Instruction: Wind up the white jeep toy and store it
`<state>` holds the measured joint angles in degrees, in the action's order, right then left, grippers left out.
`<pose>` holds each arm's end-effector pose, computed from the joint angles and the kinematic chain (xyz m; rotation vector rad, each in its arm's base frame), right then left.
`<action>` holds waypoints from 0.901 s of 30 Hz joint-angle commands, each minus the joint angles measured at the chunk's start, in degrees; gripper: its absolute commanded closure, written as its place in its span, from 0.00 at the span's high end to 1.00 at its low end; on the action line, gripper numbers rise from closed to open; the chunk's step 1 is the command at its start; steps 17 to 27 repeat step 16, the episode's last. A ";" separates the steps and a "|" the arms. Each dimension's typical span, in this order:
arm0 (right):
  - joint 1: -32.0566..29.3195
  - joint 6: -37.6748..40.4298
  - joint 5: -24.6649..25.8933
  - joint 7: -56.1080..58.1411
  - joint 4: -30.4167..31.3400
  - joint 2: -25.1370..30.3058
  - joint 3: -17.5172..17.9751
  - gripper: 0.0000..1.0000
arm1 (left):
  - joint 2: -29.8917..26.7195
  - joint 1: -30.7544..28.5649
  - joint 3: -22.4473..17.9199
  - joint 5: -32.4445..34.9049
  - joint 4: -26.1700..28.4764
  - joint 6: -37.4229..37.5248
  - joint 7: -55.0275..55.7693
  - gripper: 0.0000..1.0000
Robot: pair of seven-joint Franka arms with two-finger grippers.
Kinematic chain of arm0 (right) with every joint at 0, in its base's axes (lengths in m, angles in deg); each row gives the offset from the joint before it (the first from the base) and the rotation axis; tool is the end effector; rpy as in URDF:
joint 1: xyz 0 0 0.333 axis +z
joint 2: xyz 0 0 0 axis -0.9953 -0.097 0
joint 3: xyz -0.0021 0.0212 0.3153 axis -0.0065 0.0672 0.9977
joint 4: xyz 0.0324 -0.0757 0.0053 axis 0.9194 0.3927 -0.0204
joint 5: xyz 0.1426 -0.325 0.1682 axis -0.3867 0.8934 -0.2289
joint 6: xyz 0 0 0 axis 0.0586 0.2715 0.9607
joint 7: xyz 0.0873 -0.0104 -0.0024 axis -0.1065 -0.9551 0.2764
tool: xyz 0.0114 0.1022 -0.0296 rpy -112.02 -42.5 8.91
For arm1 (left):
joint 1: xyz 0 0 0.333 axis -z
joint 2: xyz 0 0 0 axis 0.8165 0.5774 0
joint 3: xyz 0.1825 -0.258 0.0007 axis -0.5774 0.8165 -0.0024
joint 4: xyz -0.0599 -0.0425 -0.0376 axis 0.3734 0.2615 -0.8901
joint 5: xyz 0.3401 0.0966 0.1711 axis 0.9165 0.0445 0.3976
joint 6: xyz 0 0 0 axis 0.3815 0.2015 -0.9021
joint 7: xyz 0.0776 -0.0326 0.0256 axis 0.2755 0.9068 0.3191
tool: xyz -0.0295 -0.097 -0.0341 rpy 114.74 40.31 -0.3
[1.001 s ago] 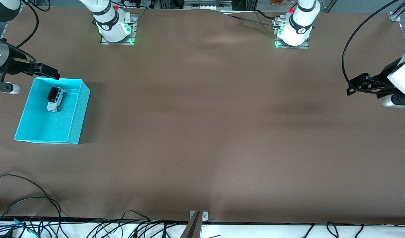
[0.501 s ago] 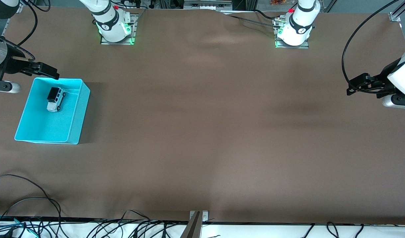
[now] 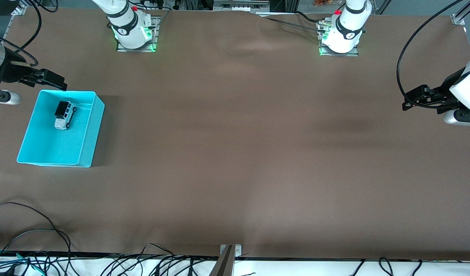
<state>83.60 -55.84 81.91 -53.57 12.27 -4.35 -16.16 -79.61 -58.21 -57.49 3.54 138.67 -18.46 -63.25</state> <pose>0.5444 0.0056 0.5904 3.1176 -0.1821 -0.2300 0.5974 -0.0145 0.6081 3.1197 -0.1150 -0.1313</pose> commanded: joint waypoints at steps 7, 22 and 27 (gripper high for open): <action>-0.49 0.91 -0.54 0.97 -0.70 1.09 0.49 1.00 | 0.11 -0.21 0.41 0.96 -0.92 0.85 0.69 1.00; -0.49 1.09 -0.54 0.88 -0.70 1.09 1.20 1.00 | 0.11 -0.21 0.41 0.96 -0.92 0.85 0.69 1.00; -0.49 1.09 -0.54 0.88 -0.70 1.09 1.20 1.00 | 0.11 -0.21 0.41 0.96 -0.92 0.85 0.69 1.00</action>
